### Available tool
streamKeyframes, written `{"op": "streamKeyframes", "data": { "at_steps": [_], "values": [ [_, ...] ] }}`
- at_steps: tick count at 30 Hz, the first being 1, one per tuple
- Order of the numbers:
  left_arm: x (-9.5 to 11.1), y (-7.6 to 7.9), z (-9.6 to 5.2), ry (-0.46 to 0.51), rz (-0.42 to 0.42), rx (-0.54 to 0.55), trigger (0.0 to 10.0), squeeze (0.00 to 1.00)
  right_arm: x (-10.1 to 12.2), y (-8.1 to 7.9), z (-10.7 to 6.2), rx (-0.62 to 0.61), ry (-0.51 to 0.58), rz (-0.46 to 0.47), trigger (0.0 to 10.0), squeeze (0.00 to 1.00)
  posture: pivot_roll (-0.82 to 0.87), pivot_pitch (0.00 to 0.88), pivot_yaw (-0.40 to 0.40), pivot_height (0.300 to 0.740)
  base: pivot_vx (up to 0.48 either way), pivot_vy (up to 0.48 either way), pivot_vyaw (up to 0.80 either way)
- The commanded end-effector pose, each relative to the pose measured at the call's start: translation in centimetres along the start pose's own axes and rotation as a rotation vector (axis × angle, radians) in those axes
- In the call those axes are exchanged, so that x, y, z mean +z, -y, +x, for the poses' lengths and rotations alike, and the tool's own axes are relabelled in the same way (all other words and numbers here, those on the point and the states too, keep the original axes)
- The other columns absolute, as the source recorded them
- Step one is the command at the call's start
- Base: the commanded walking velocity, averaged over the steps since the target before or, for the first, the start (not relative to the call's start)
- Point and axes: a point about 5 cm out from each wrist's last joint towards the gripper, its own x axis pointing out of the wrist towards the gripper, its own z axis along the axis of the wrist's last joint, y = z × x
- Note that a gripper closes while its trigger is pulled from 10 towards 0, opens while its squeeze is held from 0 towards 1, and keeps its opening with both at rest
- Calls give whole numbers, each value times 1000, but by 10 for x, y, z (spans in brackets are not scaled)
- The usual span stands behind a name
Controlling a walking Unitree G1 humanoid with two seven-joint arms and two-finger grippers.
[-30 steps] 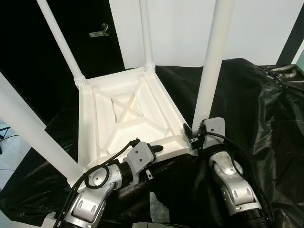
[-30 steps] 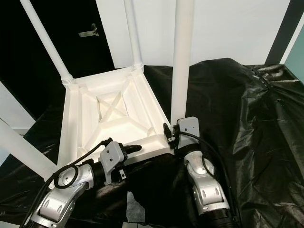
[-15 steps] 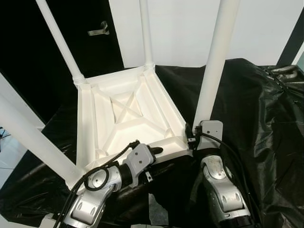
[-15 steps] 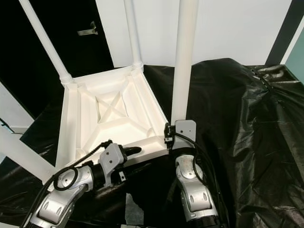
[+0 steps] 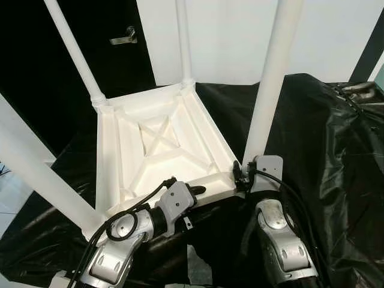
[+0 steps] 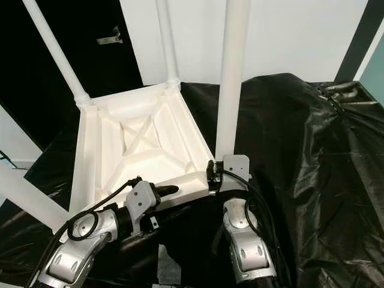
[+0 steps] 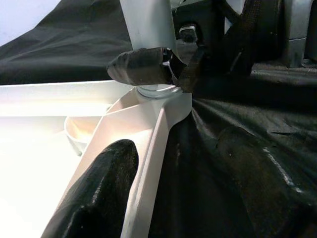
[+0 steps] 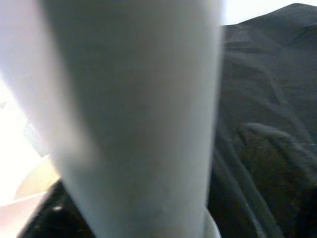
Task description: Building children table
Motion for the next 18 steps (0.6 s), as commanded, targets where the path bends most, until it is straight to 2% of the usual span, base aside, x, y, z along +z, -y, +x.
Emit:
{"op": "streamKeyframes", "data": {
  "at_steps": [1, 2, 5, 7, 8, 10, 12, 15, 16, 17, 18],
  "values": [
    [1, -4, -1, -8, 5, 45, 10000, 0, -1, 1, -2, 41, 4, 2, 10000, 1000, 27, 0, 76, 740, 0, 0, 0],
    [1, -5, -1, -7, 5, 47, 10000, 0, 1, 4, -2, 74, 21, -1, 10000, 1000, 26, 0, 76, 740, 0, 0, 0],
    [1, -5, -1, -7, 5, 47, 10000, 0, 1, 4, -2, 74, 21, -1, 10000, 1000, 26, 0, 76, 740, 0, 0, 0],
    [1, -6, -2, -8, 6, 48, 10000, 0, 4, 9, -1, 165, 46, 4, 10000, 1000, 23, 0, 83, 740, 0, 0, 0],
    [1, -6, -2, -9, 6, 47, 10000, 0, 6, 11, 0, 245, 61, 3, 10000, 0, 22, 0, 88, 740, 0, 0, 0],
    [1, -6, -2, -9, 6, 47, 10000, 0, 6, 11, 0, 245, 61, 3, 10000, 0, 22, 0, 88, 740, 0, 0, 0],
    [1, -7, -2, -11, 8, 42, 10000, 0, 8, 15, 2, 363, 84, -11, 10000, 0, 26, 0, 93, 740, 0, 0, 0],
    [1, -7, -2, -11, 8, 42, 10000, 0, 8, 15, 2, 363, 84, -11, 10000, 0, 26, 0, 93, 740, 0, 0, 0],
    [1, -7, -2, -12, 9, 41, 10000, 0, 9, 17, 3, 398, 90, -17, 10000, 0, 26, 0, 95, 740, 0, 0, 0],
    [2, -8, -3, -14, 13, 39, 10000, 0, 10, 17, 7, 492, 94, -43, 10000, 0, 33, 0, 101, 740, 0, 0, 0],
    [2, -8, -3, -14, 13, 39, 10000, 0, 10, 17, 7, 492, 94, -43, 10000, 0, 33, 0, 101, 740, 0, 0, 0]
  ]
}}
